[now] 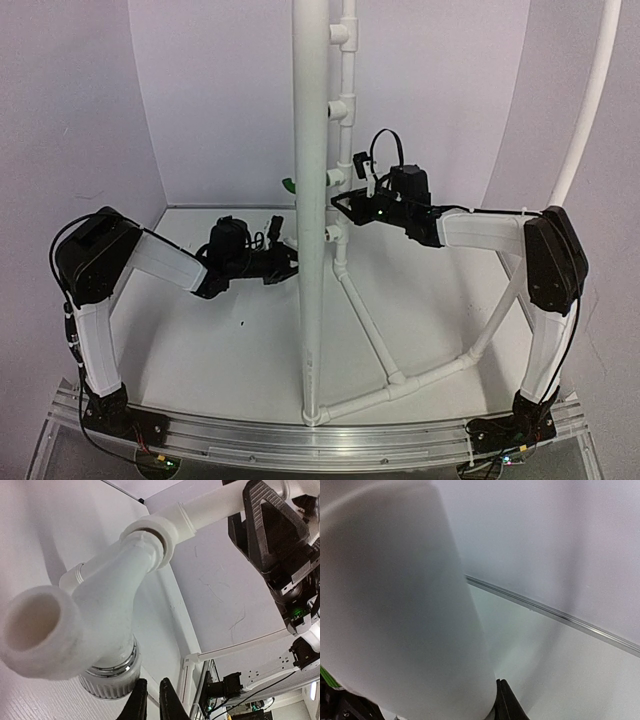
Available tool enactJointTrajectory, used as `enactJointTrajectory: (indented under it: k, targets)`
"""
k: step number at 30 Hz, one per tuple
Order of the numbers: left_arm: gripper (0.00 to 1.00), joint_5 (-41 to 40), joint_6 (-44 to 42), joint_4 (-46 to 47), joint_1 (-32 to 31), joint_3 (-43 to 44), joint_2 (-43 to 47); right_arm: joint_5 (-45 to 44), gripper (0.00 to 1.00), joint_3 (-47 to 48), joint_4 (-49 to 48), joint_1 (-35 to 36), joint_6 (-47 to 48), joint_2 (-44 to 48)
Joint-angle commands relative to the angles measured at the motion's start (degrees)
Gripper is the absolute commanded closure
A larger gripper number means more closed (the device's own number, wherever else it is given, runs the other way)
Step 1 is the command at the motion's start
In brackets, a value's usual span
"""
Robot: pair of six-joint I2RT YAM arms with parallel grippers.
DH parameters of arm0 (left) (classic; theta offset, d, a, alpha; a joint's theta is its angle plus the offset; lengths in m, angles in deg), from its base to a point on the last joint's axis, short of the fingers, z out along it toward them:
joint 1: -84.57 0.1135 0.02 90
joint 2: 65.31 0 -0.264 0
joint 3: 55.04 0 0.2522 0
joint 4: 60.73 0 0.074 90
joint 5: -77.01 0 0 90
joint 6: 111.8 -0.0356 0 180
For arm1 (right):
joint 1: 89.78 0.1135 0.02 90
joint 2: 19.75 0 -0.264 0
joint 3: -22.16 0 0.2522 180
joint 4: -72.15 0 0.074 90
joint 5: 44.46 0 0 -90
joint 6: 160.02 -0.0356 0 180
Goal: Install the water faucets
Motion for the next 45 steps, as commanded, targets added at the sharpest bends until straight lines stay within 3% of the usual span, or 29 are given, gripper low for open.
enactJointTrajectory:
  k: [1, 6, 14, 36, 45]
  targets:
    - [0.90, -3.98, 4.14, 10.28, 0.12, -0.52, -0.32, 10.37, 1.00, 0.01, 2.17, 1.94, -7.71, 0.78]
    - [0.90, -6.79, 8.92, 19.21, 0.86, -1.39, -4.30, 10.31, 1.00, -0.13, 2.38, 1.93, -7.59, 0.99]
    - [0.89, -7.37, 11.99, 24.10, 0.90, -2.32, -7.01, 10.36, 1.00, 0.01, 2.65, 1.93, -7.16, 1.01]
    - [0.89, -9.31, 16.20, 28.24, 0.29, -3.83, -11.01, 10.31, 1.00, 0.24, 2.74, 1.94, -7.24, 0.64]
    - [0.89, -11.04, 18.04, 30.41, 1.68, 0.32, -15.14, 10.40, 1.00, 0.19, 2.92, 1.87, -7.20, 0.57]
